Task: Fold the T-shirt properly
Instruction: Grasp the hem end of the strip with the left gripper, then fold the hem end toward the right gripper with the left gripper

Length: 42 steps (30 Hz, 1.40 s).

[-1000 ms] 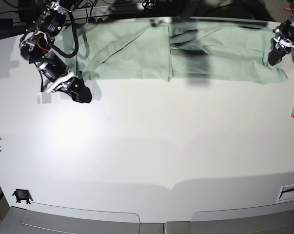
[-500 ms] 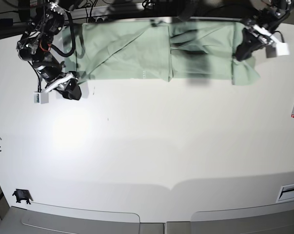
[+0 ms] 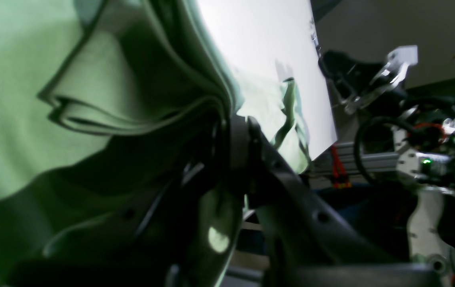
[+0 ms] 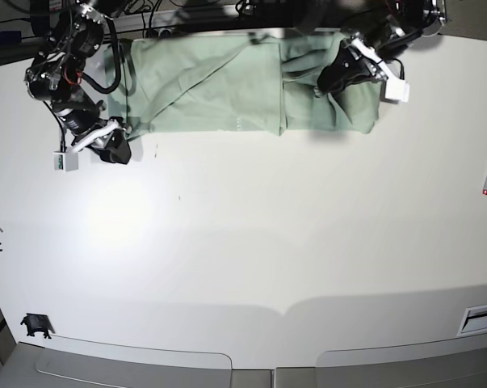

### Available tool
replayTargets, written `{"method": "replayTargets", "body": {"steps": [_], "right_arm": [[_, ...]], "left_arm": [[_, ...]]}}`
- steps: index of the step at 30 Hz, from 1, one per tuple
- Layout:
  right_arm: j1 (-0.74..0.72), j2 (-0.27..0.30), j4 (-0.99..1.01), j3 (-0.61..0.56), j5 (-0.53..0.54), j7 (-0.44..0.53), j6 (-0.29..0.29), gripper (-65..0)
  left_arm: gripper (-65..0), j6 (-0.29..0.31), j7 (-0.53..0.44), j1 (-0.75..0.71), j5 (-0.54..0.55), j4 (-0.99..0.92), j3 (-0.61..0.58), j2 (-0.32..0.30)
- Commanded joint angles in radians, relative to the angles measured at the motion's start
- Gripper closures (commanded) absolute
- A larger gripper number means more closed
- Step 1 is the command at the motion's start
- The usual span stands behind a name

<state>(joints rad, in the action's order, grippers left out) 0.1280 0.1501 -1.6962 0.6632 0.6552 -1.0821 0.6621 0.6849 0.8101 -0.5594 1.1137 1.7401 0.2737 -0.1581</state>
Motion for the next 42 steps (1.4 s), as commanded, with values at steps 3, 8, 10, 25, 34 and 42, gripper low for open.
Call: {"method": "replayTargets", "body": {"steps": [3,8,10,25,34,42], "right_arm": [[-0.011,0.013,-0.018,0.003,0.025,0.02,0.003,-16.0],[-0.011,0.013,-0.018,0.003,0.029,0.021,0.003,-16.0],[-0.011,0.014,-0.018,0.003,0.029,0.021,0.003,-16.0],[-0.011,0.013,-0.018,0.003,0.033,0.021,0.002,-16.0],[-0.011,0.013,-0.018,0.003,0.036,0.021,0.003,-16.0],[-0.011,0.014,-0.018,0.003,0.035,0.02,0.003,-16.0]], "left_arm": [[0.0,0.013,-0.026,-0.003,0.003,0.016,-0.02,-0.003],[0.0,0.013,-0.023,-0.003,0.004,0.016,-0.039,-0.002],[0.0,0.013,-0.024,-0.003,0.004,0.016,-0.053,-0.002],[-16.3,0.013,-0.094,0.0,-0.055,0.016,-0.084,0.07],[-23.2,0.013,-0.093,0.0,-0.076,0.017,-0.184,0.075],[-6.3,0.013,-0.013,-0.001,-0.077,0.136,-0.117,0.072]]}}
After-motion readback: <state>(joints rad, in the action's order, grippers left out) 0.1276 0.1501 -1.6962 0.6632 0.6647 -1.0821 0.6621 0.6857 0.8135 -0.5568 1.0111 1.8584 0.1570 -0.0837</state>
